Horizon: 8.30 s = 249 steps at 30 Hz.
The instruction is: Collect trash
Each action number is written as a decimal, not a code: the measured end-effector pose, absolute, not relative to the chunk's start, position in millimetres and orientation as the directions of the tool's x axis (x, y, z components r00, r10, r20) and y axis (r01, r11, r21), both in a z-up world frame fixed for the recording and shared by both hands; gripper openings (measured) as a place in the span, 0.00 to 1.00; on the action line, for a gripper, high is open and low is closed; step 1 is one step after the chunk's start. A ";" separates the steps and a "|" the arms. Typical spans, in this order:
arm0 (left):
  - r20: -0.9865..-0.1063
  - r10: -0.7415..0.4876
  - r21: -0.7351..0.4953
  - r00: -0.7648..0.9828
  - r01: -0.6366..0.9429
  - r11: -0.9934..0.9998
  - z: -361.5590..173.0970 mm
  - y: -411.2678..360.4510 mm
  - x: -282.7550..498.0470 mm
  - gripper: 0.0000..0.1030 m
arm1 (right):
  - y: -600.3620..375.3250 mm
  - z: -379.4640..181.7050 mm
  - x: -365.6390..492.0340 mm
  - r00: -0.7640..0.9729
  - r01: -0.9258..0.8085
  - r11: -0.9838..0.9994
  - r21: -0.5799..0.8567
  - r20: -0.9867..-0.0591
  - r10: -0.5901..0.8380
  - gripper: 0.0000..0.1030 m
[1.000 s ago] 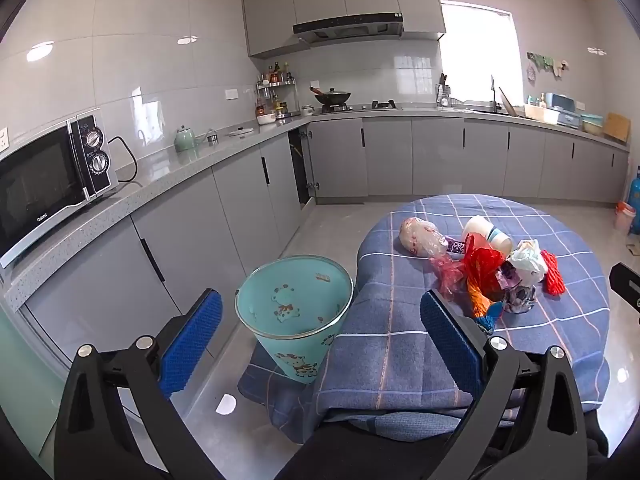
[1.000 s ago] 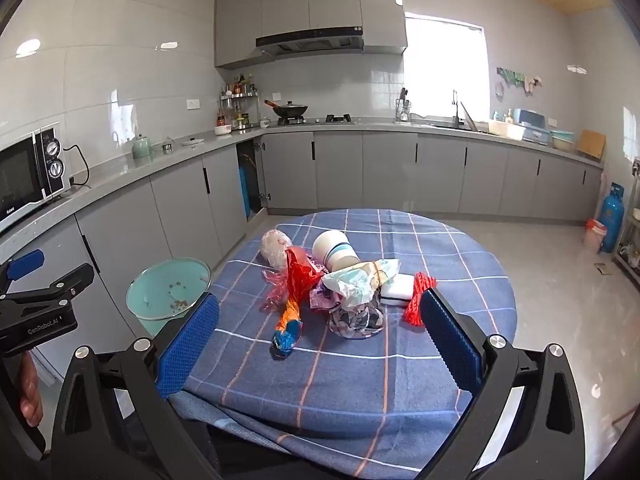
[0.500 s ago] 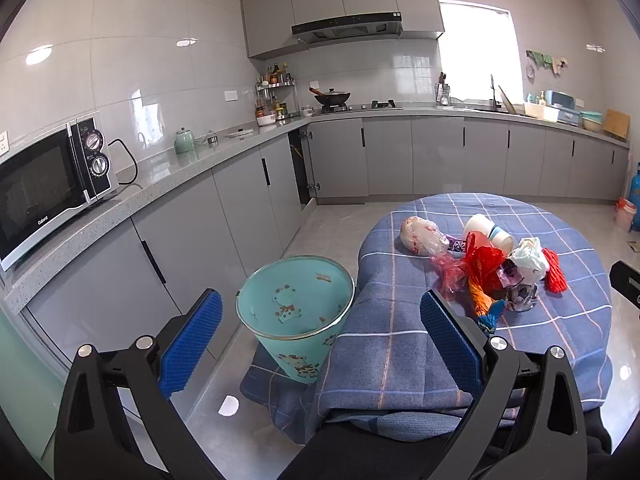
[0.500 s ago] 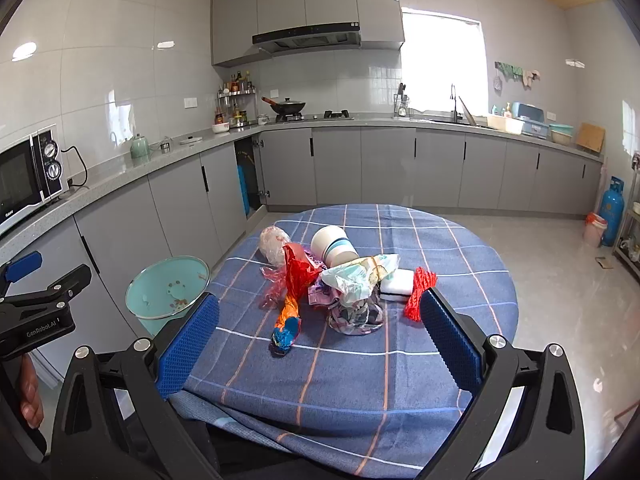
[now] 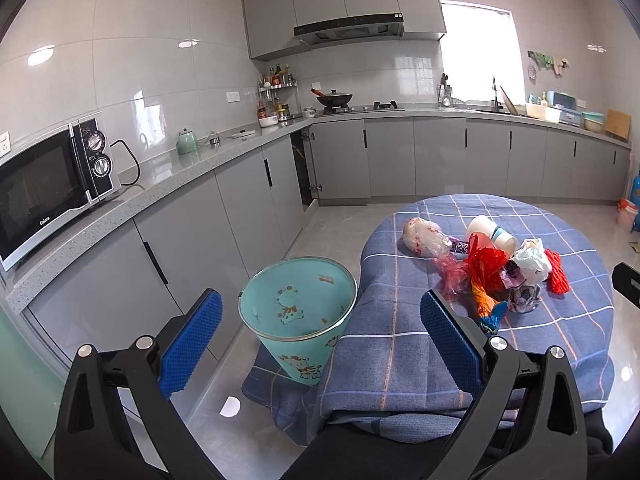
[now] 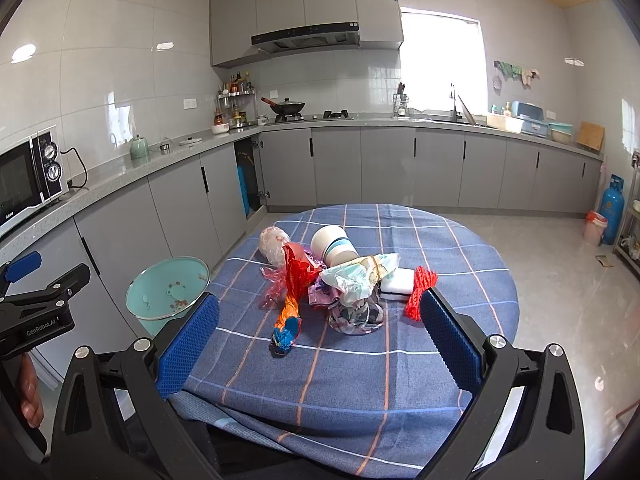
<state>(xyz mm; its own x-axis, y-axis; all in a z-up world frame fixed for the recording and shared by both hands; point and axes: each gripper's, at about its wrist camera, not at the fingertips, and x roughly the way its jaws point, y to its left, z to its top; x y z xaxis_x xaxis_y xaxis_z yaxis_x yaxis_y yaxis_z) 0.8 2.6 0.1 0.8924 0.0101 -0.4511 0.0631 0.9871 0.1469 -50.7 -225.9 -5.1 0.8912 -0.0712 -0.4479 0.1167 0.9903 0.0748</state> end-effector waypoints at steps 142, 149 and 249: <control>-0.687 -0.233 0.116 0.688 0.421 0.900 -146.3 -179.9 166.4 0.59 | -393.8 -158.9 108.2 0.652 0.362 0.923 0.134 -0.744 -0.147 0.64; -0.758 -0.280 0.063 0.590 0.494 0.867 -170.2 -193.2 177.1 0.19 | -397.0 -166.8 108.6 0.641 0.332 0.925 0.186 -0.764 -0.076 0.25; -0.699 0.279 0.181 0.658 -0.215 0.960 -151.2 97.8 276.1 0.21 | -32.8 -134.3 244.9 0.582 -0.517 0.848 0.118 -0.678 0.449 0.31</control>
